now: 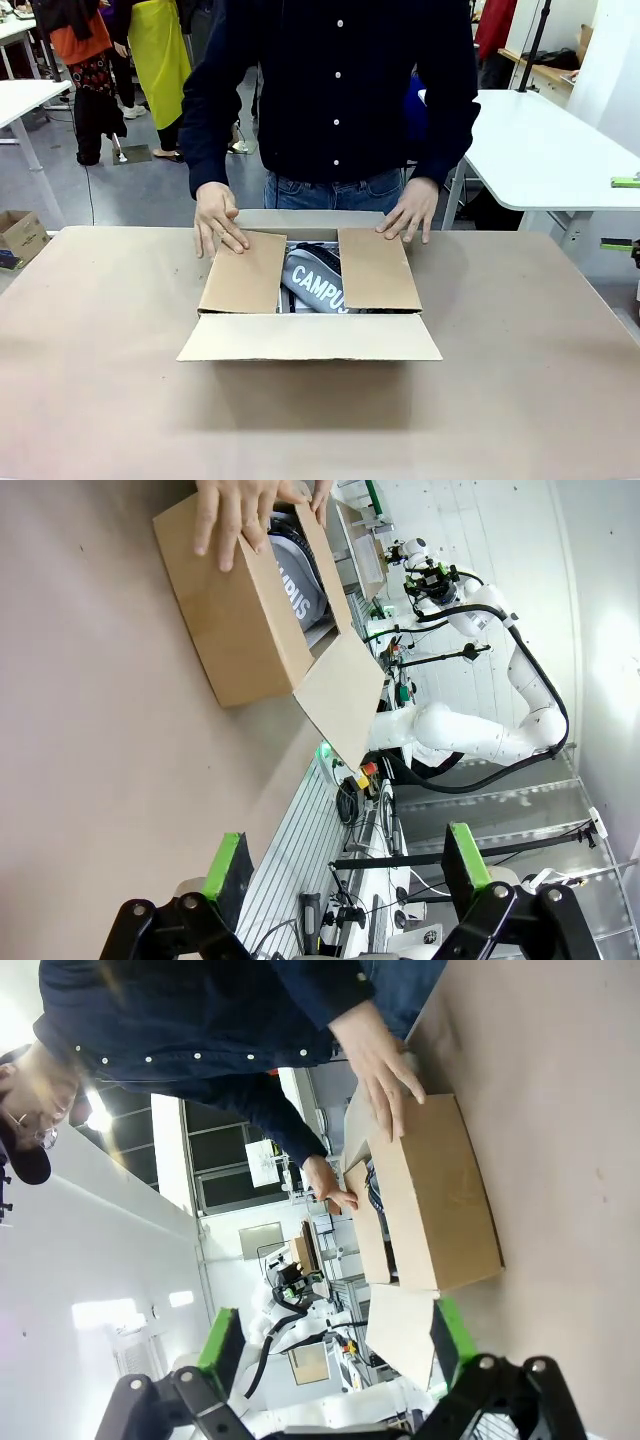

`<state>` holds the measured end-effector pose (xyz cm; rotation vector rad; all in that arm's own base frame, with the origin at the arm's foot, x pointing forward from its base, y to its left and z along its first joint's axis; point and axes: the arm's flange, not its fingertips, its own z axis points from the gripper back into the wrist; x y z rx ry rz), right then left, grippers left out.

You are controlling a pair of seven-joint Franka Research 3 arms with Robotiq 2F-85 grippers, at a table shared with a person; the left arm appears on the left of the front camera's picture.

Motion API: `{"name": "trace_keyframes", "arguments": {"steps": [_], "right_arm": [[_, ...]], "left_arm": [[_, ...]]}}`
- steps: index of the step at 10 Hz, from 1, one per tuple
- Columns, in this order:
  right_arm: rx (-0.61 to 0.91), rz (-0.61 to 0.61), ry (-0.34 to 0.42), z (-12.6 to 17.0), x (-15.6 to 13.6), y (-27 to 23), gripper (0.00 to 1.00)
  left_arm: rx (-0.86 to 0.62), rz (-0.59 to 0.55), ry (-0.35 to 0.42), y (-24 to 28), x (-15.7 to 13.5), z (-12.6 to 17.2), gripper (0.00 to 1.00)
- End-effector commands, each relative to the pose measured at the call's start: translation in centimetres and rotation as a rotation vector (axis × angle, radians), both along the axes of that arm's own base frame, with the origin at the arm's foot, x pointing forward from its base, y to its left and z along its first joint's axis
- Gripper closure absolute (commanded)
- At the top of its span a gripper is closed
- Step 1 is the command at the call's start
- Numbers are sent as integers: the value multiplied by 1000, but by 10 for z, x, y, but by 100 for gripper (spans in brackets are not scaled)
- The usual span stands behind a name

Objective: Pack the gift set into the box.
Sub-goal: Press and hold the closed box until the human finishes sealing it.

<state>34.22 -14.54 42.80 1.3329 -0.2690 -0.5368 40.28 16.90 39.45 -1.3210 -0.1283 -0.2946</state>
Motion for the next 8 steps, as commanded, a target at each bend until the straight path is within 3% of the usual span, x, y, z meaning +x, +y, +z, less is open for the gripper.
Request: {"name": "trace_keyframes", "arguments": {"steps": [1, 8], "right_arm": [[16, -8, -28, 0, 2, 3, 0], [16, -8, -28, 0, 2, 3, 0]], "left_arm": [[6, 1, -6, -2, -4, 0, 0], [6, 1, -6, -2, -4, 0, 0]]}}
